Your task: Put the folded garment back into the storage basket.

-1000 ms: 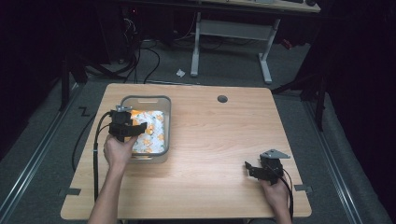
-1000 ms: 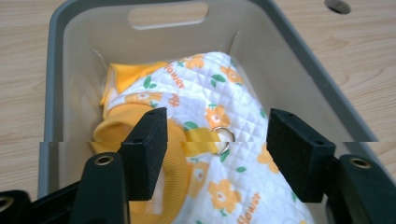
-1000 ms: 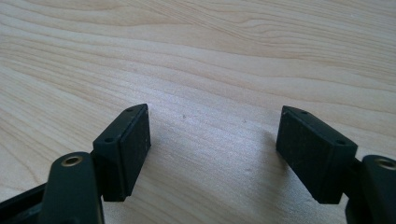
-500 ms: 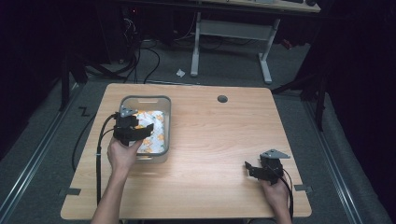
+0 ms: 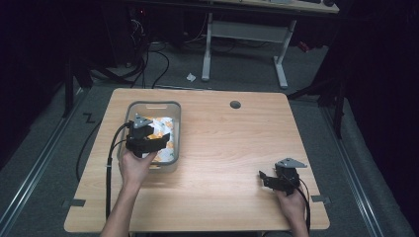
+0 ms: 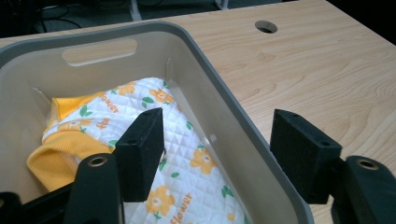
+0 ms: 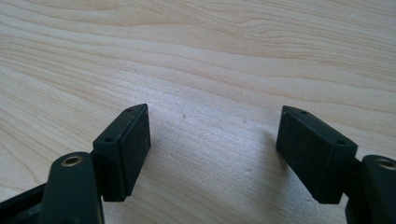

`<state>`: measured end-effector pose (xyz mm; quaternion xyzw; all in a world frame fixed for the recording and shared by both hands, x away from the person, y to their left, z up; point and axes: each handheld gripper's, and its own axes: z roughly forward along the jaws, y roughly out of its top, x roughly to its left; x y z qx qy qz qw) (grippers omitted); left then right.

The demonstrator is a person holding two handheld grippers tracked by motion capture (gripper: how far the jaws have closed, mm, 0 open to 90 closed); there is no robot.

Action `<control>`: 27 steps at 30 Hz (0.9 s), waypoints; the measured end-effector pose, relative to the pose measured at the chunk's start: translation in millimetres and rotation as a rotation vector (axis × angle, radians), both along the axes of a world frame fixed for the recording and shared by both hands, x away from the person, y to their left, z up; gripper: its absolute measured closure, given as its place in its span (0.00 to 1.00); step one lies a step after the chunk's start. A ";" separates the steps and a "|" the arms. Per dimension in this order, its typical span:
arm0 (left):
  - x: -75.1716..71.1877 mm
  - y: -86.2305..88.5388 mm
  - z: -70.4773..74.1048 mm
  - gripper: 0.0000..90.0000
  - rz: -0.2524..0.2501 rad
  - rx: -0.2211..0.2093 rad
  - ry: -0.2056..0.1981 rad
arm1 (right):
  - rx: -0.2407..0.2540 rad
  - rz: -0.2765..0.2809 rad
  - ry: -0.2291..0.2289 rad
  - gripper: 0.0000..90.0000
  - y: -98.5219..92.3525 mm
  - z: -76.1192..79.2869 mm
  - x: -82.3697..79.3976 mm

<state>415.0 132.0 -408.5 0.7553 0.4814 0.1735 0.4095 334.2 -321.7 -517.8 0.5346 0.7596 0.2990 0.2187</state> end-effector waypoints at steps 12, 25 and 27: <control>-10.0 -9.5 3.1 0.39 -0.035 -0.004 -0.018 | 0.000 0.000 0.000 0.29 0.0 0.0 0.0; -19.6 -17.7 0.7 0.39 -0.057 -0.025 -0.027 | 0.000 0.000 0.000 0.29 0.0 0.0 0.0; -21.1 -19.0 1.1 0.39 -0.063 -0.028 -0.030 | 0.000 0.000 0.000 0.29 0.0 0.0 0.0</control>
